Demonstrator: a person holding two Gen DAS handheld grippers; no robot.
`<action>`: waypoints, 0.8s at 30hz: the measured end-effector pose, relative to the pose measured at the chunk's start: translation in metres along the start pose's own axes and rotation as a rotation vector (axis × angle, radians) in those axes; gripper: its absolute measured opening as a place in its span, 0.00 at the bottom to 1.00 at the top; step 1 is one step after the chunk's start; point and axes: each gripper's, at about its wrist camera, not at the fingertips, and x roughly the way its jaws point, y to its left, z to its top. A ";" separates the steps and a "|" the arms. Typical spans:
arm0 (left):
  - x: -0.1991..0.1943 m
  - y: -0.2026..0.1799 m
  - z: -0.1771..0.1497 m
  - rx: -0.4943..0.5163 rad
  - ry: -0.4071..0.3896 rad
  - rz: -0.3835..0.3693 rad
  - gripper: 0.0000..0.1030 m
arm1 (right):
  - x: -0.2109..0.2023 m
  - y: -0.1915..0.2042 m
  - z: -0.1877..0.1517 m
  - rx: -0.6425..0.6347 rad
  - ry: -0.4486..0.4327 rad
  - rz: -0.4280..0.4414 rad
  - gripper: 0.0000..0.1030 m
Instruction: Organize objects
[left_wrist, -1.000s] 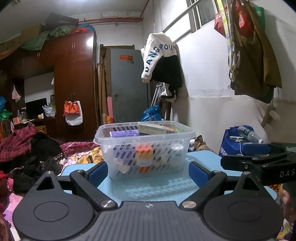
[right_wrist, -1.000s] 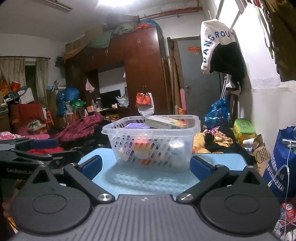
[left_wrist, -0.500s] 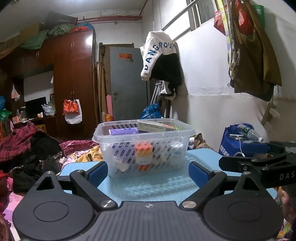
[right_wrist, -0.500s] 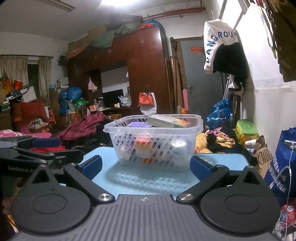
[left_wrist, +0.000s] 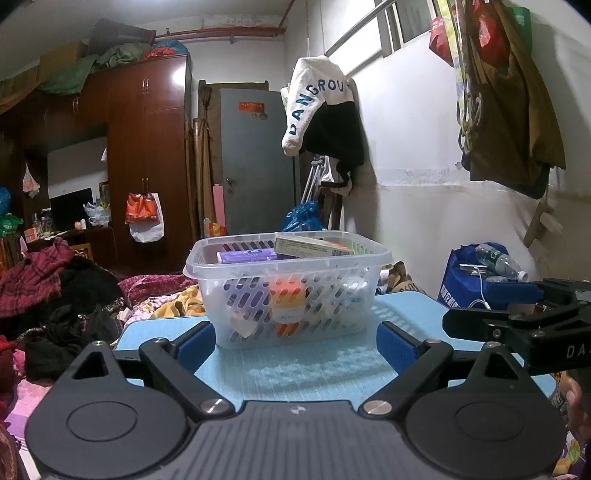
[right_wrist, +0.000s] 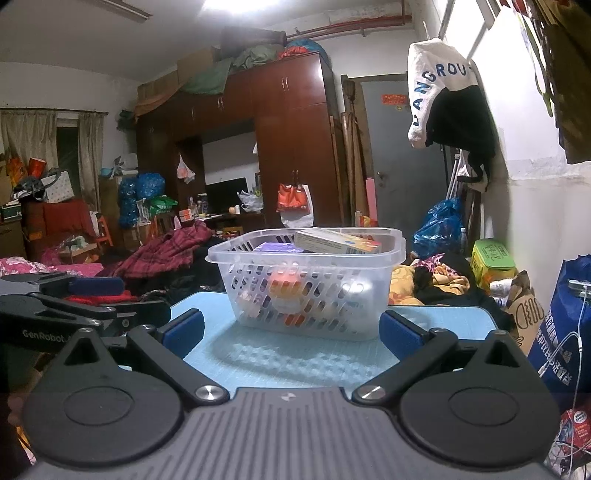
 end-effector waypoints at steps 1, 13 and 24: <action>0.000 0.000 0.000 0.000 0.000 0.000 0.93 | 0.000 0.000 0.000 -0.001 0.001 0.000 1.00; 0.001 -0.002 0.000 -0.001 0.007 -0.007 0.93 | -0.001 0.000 0.001 -0.004 -0.001 -0.001 1.00; 0.005 0.001 0.002 -0.023 0.007 -0.004 0.93 | -0.001 0.000 0.001 -0.004 0.000 0.000 1.00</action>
